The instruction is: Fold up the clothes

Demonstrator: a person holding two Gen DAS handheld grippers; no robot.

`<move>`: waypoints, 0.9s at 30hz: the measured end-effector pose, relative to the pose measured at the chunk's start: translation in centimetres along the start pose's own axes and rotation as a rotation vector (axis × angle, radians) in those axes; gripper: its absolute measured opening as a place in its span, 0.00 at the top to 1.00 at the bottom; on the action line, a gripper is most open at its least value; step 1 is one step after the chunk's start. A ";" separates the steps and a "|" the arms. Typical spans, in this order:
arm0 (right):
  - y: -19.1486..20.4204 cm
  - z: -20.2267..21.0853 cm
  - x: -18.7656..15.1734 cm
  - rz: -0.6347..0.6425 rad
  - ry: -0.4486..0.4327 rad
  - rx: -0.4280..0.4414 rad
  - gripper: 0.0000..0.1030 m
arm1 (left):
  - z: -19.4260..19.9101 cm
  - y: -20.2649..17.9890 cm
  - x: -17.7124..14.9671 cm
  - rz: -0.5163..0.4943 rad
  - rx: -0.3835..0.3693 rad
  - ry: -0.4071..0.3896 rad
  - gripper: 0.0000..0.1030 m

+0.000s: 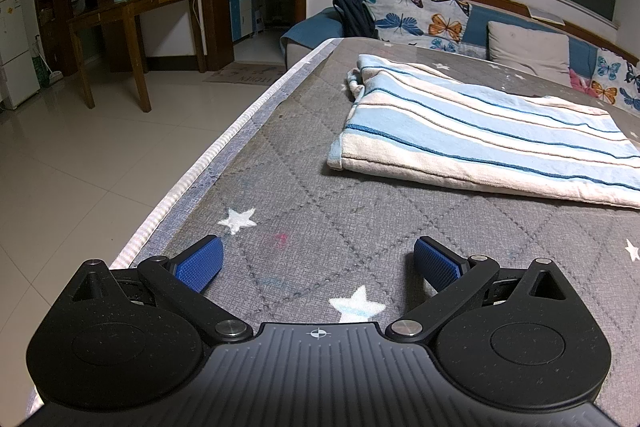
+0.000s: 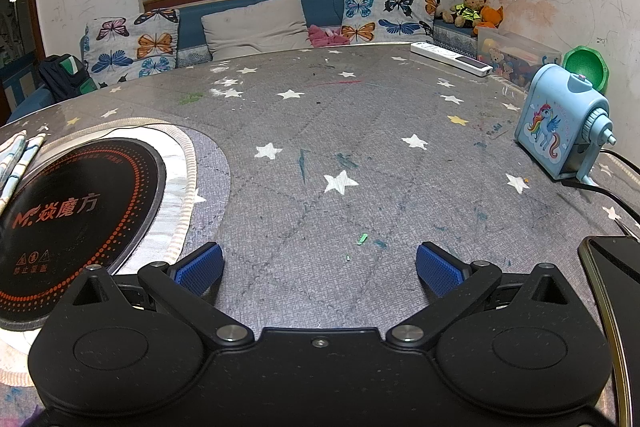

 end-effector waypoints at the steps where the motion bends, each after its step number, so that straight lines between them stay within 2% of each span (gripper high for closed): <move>1: 0.0 0.0 0.0 0.000 0.000 0.000 0.00 | 0.0 0.0 0.0 0.000 0.000 0.000 0.00; 27: 0.0 -0.1 -0.1 0.003 0.001 -0.002 0.00 | -0.2 0.1 0.0 -0.001 0.001 0.001 0.00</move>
Point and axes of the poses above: each gripper's, at about its wrist camera, not at the fingertips, and z roughly against the way its jaws point, y to its left, x to its top, the point moved 5 cm from there along -z, roughly the way its jaws point, and after that the axes turned 2 degrees about -x, right-handed, at the moved point
